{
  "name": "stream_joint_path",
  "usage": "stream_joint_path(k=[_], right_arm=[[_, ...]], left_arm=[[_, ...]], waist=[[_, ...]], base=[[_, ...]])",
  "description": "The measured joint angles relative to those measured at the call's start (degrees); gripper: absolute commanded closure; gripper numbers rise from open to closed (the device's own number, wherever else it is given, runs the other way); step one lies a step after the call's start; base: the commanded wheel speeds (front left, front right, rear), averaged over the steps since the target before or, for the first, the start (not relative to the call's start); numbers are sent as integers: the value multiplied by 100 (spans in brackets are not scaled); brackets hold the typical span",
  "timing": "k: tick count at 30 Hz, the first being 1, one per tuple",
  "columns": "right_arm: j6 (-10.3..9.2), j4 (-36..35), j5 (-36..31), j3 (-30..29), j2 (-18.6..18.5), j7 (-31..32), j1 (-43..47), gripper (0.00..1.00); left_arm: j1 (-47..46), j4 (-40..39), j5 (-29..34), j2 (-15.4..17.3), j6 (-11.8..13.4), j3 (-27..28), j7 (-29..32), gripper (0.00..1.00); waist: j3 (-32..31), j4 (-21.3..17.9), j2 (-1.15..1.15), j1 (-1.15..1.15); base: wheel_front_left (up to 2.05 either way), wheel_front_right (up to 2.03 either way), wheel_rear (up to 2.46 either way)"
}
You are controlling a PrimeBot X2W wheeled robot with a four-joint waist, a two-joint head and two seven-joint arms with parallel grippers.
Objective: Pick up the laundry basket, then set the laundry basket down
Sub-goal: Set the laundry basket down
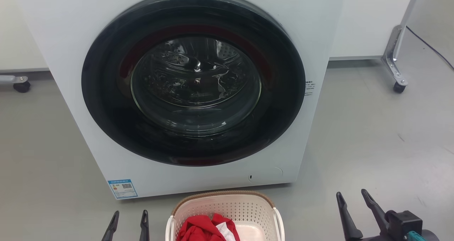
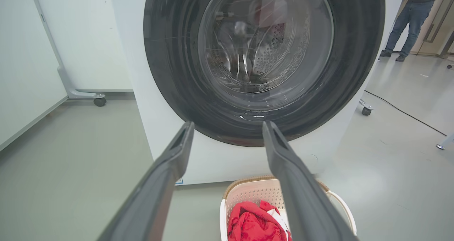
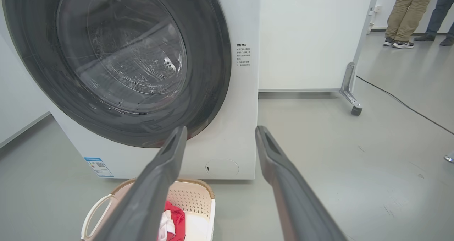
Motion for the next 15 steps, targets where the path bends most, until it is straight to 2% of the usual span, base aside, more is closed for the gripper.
stream_joint_path(k=[15], right_arm=[[-62, -571, -363, -405, -69, 0, 607, 0]], left_arm=[[369, -349, 216, -168, 3, 275, 3, 0]], waist=[[19, 18, 0, 0]], base=[[0, 0, 0]])
